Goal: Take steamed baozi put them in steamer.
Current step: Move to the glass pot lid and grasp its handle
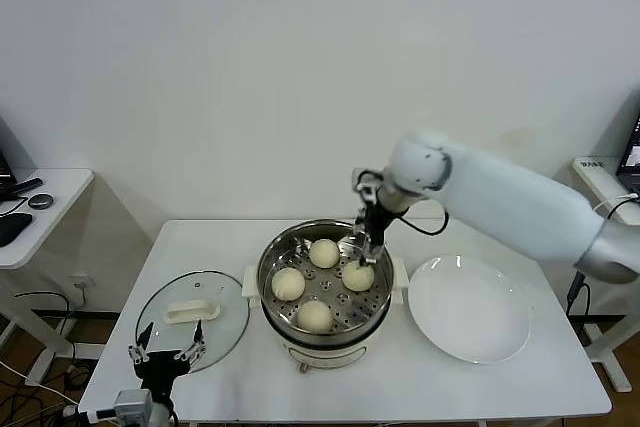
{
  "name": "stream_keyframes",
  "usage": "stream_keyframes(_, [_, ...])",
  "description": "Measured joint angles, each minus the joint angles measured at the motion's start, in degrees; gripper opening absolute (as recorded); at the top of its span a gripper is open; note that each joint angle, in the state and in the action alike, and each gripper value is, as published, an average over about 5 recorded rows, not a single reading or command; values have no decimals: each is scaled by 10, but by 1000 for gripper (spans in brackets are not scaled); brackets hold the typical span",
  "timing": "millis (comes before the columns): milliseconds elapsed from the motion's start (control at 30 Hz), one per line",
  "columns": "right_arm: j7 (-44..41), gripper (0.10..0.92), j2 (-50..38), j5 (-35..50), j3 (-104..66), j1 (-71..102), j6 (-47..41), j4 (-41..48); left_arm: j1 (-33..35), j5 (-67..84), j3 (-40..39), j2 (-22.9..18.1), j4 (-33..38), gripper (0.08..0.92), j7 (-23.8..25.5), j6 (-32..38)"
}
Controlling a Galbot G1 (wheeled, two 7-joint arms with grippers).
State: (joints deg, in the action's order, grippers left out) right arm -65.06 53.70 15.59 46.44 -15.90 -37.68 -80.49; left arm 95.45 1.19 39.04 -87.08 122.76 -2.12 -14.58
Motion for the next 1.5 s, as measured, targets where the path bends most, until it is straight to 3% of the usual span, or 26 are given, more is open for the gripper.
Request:
stream_keyframes(433, [225,823,-101,138,-401,273,137,-69,-16,11,-1,-8,7,823,-9,45])
stream_keyframes(867, [454,823,26,176,-788,639,262,-127,-54,-92,7,9,-36,823,-14,92])
stream_keyframes(1167, [517,823,117,177,-886,797,307,-161,-71,-314,6,41,-91,823,-61,140])
stream_keyframes(1500, [546,823,163,171,-931,880,327,-183,-78,-607,-15,125,-161,823,-110,171])
